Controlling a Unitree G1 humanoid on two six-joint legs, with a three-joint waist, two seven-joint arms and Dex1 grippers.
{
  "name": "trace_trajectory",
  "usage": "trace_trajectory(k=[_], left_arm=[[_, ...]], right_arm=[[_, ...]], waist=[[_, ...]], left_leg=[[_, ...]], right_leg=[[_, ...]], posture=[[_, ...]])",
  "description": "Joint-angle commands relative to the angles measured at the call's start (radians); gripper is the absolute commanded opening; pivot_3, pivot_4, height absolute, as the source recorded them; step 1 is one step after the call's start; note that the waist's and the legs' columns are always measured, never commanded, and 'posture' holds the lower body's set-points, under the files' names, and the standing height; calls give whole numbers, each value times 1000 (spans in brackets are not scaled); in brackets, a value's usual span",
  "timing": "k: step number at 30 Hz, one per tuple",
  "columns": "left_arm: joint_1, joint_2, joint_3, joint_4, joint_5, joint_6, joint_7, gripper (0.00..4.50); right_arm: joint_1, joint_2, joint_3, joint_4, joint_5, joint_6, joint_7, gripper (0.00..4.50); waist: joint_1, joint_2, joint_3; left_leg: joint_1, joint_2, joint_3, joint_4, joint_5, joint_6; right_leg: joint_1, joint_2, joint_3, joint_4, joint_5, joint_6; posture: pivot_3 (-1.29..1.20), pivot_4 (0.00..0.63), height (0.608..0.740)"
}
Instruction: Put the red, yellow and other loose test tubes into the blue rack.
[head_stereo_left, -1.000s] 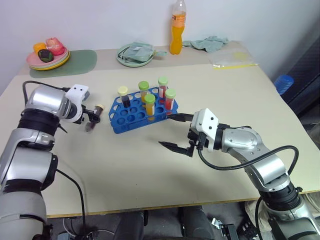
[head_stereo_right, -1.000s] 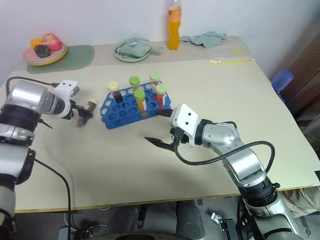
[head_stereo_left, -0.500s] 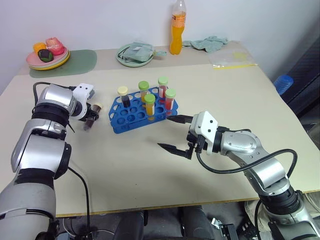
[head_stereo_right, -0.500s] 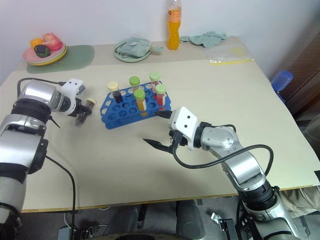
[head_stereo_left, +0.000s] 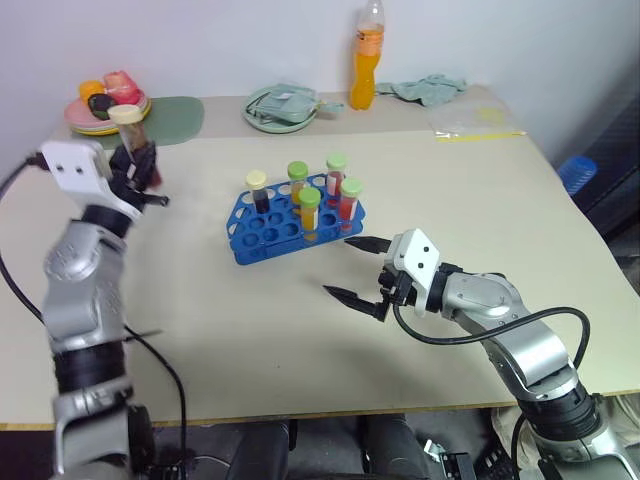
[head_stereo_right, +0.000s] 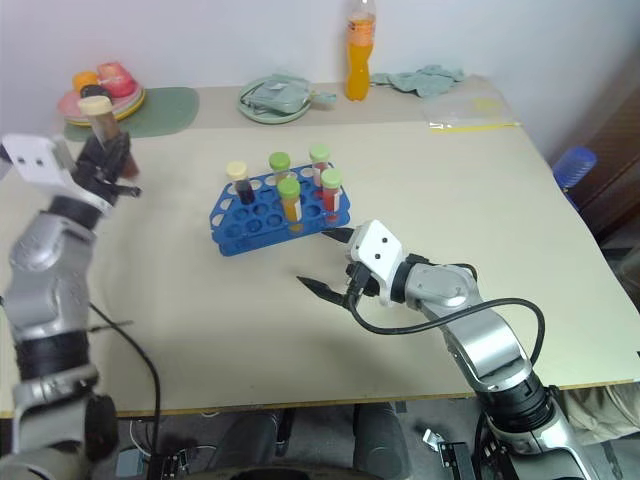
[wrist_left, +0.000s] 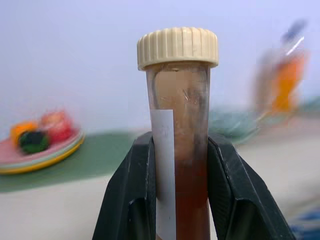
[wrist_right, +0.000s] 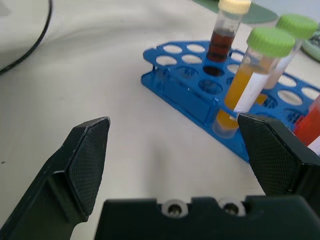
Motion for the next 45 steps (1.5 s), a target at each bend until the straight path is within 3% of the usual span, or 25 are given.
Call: trace_trajectory(k=[1, 6, 15, 30, 45], left_arm=[[78, -56, -136, -206, 32, -21, 10, 768], [132, -179, -284, -186, 155, -84, 85, 768], [90, -253, -396, -13, 330, -227, 158, 768], [-6, -305, -432, 197, 379, -292, 165, 768], [14, -273, -413, 191, 406, -269, 185, 768]], right_arm=[[3, 9, -32, 4, -8, -34, -14, 4500], [-5, 14, -19, 18, -18, -47, -9, 4500], [19, 38, -2, -15, -35, -34, -32, 4500], [35, 66, 0, -37, -39, -14, -70, 4500], [39, 66, -3, -39, -36, -6, -74, 4500]], waist=[[4, 0, 0], [0, 0, -1], [2, 1, -1], [-1, 1, -1], [-1, 1, -1]], left_leg=[[0, 0, 1, 1, 0, 0], [2, -1, 2, 2, -1, 2], [3, -1, 3, 2, -2, 3], [3, -1, 3, 2, -2, 3], [3, -1, 2, 2, -2, 3]], right_leg=[[1, 0, 0, 0, 0, 0], [4, 1, -1, 0, 0, 0], [4, 2, 0, 0, 0, 0], [5, 2, 0, 0, 0, 1], [5, 2, 0, 0, 0, 1]], posture=[[0, 150, 740], [0, 150, 740], [0, 150, 740], [0, 150, 740], [0, 150, 740]])
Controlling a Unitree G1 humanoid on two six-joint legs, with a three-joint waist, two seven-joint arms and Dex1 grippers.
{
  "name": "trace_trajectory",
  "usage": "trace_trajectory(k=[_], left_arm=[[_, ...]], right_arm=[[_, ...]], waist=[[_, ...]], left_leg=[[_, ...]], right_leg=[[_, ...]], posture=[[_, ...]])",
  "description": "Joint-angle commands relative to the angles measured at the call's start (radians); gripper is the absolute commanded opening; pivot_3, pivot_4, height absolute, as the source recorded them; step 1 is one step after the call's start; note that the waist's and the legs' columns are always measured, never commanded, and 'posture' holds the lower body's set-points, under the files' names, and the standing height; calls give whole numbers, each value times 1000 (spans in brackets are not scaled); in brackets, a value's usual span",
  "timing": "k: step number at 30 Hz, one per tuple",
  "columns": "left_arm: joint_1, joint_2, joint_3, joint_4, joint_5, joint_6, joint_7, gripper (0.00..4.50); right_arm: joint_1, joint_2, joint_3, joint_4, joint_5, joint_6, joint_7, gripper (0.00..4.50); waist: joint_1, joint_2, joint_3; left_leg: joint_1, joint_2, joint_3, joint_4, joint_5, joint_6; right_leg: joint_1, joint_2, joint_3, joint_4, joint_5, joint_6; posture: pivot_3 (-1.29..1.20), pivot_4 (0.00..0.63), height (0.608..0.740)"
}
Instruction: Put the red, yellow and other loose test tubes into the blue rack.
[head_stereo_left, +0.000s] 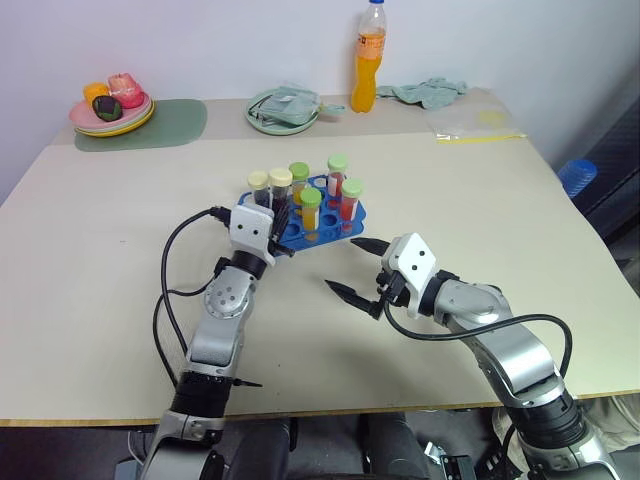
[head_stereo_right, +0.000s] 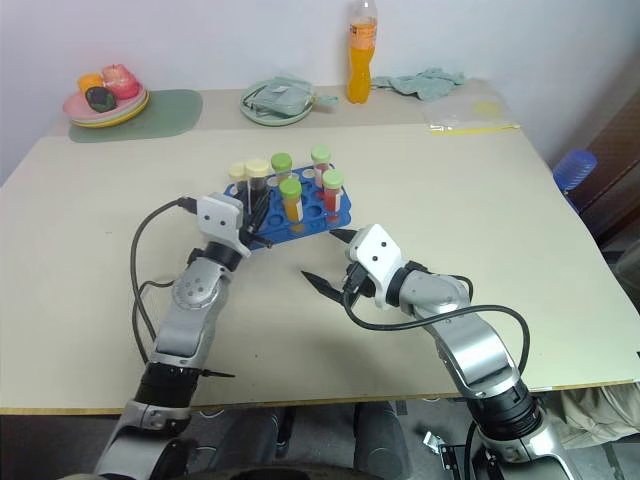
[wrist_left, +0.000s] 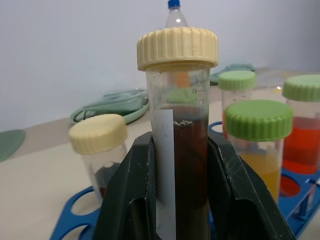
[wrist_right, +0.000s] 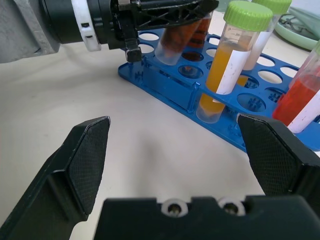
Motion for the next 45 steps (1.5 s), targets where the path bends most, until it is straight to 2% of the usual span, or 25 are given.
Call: trace_trajectory(k=[1, 13, 31, 32, 34, 35, 37, 42, 45], left_arm=[[-1, 6, 9, -14, 6, -10, 5, 768], [3, -27, 37, 56, -67, -95, -28, 768], [-24, -29, 38, 226, -79, -274, -83, 768], [-26, -31, 39, 231, -83, -277, -86, 1783], [-25, -31, 44, 231, -83, -285, -85, 2583], [-22, -30, 46, 226, -80, -287, -81, 3214], [-8, -27, 54, 202, -83, -280, -76, 4193], [71, 10, 87, 48, -159, -199, -111, 4193], [142, 79, 126, -93, -239, -94, -161, 4193]], right_arm=[[0, 8, -12, -51, 9, -5, -1, 4500], [-1, 6, -12, -50, 8, -4, 0, 4500], [-12, -1, -13, -45, 2, -2, 6, 4500], [-11, -3, -15, -46, 2, -2, 7, 4500], [-8, -7, -18, -49, 1, -4, 7, 4500], [-6, -10, -21, -50, 0, -5, 7, 4500], [-5, -15, -28, -54, -6, -12, 2, 4500], [-14, -43, -109, -81, 59, 26, 31, 4500], [-13, -86, -177, -93, 110, 54, 65, 4500]], waist=[[0, 0, 0], [0, 0, 0], [1, 0, 0], [1, 0, 0], [1, 0, 0], [1, 0, 0], [1, 0, 0], [-2, 0, 0], [-1, 0, 0]], left_leg=[[0, 0, 0, 0, 0, 0], [0, 0, 0, 0, 0, 0], [1, 0, 0, 0, 0, 0], [1, 0, 0, 0, 0, 0], [1, 0, 0, 0, 0, 0], [1, 0, 0, 0, 0, 0], [1, 0, 0, 0, 0, 0], [1, 0, 0, 0, 0, 0], [1, 0, -1, -1, 0, 0]], right_leg=[[0, 0, 0, 0, 0, 0], [0, 0, 0, 0, 0, 0], [1, 0, 0, -1, 0, 0], [2, 0, 0, -1, 0, 0], [2, 0, 0, -1, 0, 0], [2, 0, 0, -1, 0, 0], [2, 0, 0, -1, 0, 0], [1, 0, 0, -1, 0, 0], [1, 0, 0, -1, 0, 0]], posture=[[0, 150, 740], [0, 150, 740], [0, 150, 740], [0, 150, 740], [0, 150, 740], [0, 150, 740], [0, 150, 740], [0, 150, 740], [0, 150, 740]])
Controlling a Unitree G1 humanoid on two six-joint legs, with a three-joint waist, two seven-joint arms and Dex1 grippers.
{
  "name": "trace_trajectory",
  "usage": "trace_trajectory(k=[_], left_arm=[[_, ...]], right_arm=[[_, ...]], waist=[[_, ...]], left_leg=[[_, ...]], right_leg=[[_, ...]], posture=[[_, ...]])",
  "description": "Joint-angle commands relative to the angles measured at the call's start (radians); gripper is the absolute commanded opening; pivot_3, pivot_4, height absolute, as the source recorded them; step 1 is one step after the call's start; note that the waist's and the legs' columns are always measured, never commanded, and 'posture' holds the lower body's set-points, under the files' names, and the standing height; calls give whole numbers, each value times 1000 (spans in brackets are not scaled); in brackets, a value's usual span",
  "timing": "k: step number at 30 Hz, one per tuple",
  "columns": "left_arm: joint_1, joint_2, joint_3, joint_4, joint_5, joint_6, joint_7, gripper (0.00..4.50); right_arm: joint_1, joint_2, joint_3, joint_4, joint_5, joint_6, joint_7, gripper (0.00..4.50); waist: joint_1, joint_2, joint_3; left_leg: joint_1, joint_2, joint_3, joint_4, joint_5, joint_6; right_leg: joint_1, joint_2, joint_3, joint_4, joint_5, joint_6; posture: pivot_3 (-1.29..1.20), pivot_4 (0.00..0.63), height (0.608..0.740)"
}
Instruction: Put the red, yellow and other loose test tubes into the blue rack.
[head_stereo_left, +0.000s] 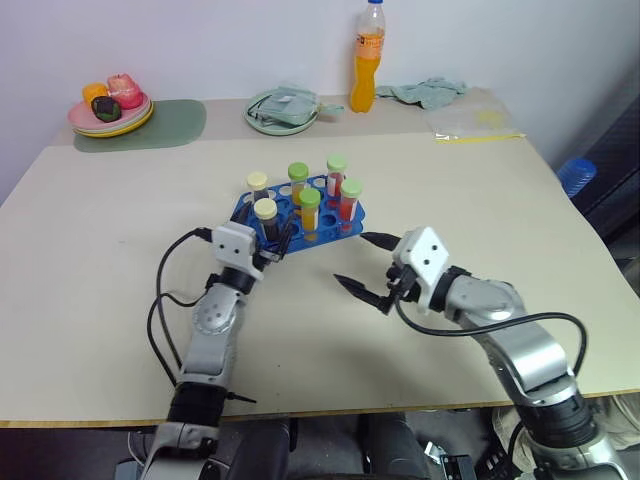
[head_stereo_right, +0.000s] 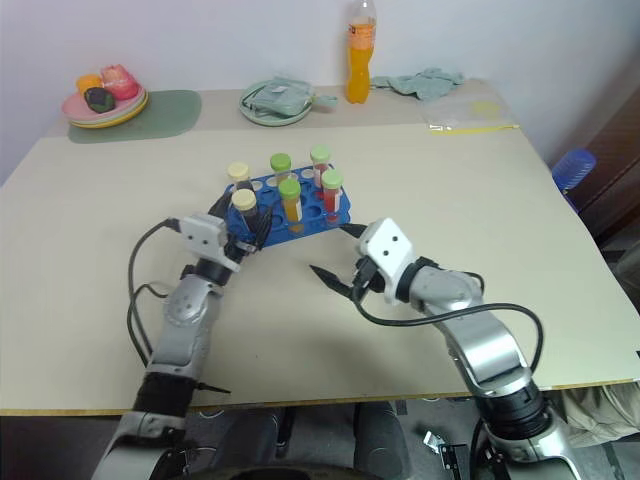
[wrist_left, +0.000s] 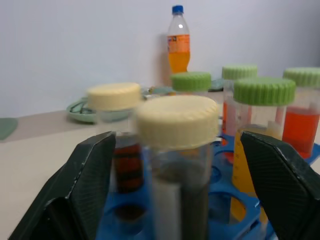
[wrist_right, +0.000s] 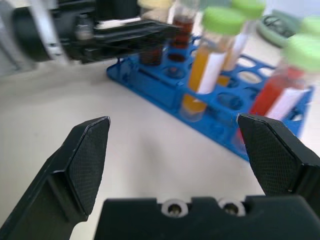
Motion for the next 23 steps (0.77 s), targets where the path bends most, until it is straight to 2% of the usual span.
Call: trace_trajectory(k=[1, 7, 12, 16, 23], left_arm=[[72, 92, 72, -192, -121, 127, -70, 4193], [210, 343, 214, -352, -292, 350, -229, 4193], [284, 486, 353, -363, -406, 473, -326, 4193], [318, 520, 399, -369, -416, 511, -342, 4193], [363, 495, 441, -413, -406, 537, -295, 4193]], right_arm=[[-8, -56, -106, -50, 72, 25, 47, 4500], [37, -205, -307, 20, 160, 51, 144, 4500], [80, -266, -441, 122, 211, 43, 195, 4500], [91, -282, -446, 188, 184, -16, 219, 4500], [86, -271, -406, 250, 154, -73, 231, 4500]], waist=[[0, 0, 0], [0, 1, 0], [2, 1, 0], [0, 1, 0], [1, 1, 0]], left_leg=[[0, 0, 0, 0, 0, 0], [1, 1, 1, -1, 0, 1], [3, 1, 1, -1, -1, 2], [6, 2, 2, -4, -1, 2], [9, 2, 3, -8, -1, 2]], right_leg=[[0, 0, 0, 0, 0, 0], [1, 0, 0, -1, 0, 0], [4, 0, 0, -3, 0, 0], [6, 0, 0, -4, 0, -1], [8, -1, 1, -7, 0, 0]], posture=[[0, 150, 740], [0, 150, 740], [0, 150, 740], [0, 150, 740], [0, 150, 740]])
